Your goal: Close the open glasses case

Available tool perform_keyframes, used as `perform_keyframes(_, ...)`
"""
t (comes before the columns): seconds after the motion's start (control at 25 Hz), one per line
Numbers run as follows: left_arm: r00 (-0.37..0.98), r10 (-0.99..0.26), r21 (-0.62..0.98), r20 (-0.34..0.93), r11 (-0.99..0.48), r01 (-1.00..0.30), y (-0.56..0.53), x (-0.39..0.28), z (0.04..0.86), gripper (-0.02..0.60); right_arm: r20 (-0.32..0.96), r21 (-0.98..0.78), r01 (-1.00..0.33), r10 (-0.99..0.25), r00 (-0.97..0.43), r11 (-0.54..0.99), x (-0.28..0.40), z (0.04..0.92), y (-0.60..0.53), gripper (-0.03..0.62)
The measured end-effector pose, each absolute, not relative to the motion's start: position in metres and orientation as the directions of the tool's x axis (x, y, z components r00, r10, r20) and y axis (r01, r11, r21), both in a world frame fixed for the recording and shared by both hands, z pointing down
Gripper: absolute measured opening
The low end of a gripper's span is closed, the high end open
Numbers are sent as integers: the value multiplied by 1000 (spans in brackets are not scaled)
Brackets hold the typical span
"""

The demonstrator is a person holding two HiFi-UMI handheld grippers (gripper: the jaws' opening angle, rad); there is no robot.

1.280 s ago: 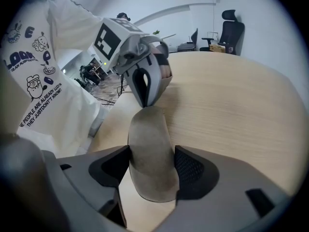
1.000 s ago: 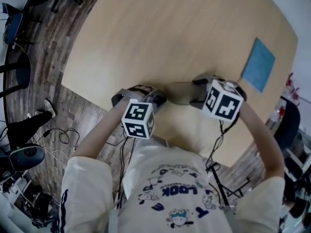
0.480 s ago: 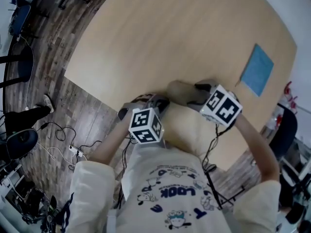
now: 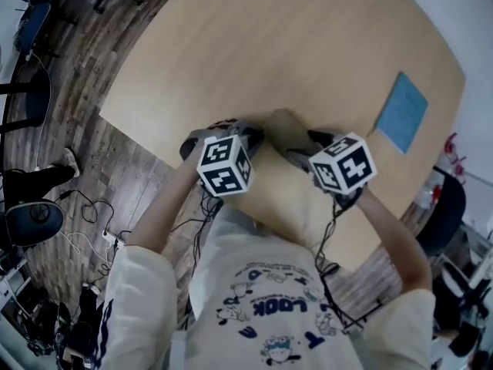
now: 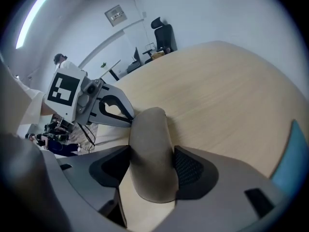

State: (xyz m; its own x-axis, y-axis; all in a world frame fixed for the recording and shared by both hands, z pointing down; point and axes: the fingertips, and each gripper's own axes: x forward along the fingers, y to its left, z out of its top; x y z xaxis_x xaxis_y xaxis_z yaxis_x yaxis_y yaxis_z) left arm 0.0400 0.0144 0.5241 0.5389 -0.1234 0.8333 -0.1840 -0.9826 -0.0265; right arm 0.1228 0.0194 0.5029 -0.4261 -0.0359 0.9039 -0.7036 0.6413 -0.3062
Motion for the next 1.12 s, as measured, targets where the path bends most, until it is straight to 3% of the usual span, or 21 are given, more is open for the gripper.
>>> perform_keyframes(0.32,529,-175,-92,831,-979,-180,-54,32,525,0,913,-273,-871,-174,-368,409,112,503,-26,282)
perform_keyframes(0.56,544,-128,-91,829,-991,-94,-50,31,519,1,914,-276,-886,-185,-362,373,105,502,-41,282)
perform_keyframes(0.8,595,-184,-68,782,-975,-213,-17,50,518,2,915,-286,-887,-171,-365,364,107,503,-40,284)
perform_keyframes(1.0,642,-121,-16,757,-986,-166,40,89,517,2,912,-303,-894,-173,-373,330,105,502,-41,282)
perform_keyframes(1.12,664,-131,25,737,-975,-220,57,107,521,2,909,-320,-903,-176,-377,285,103,503,-41,283)
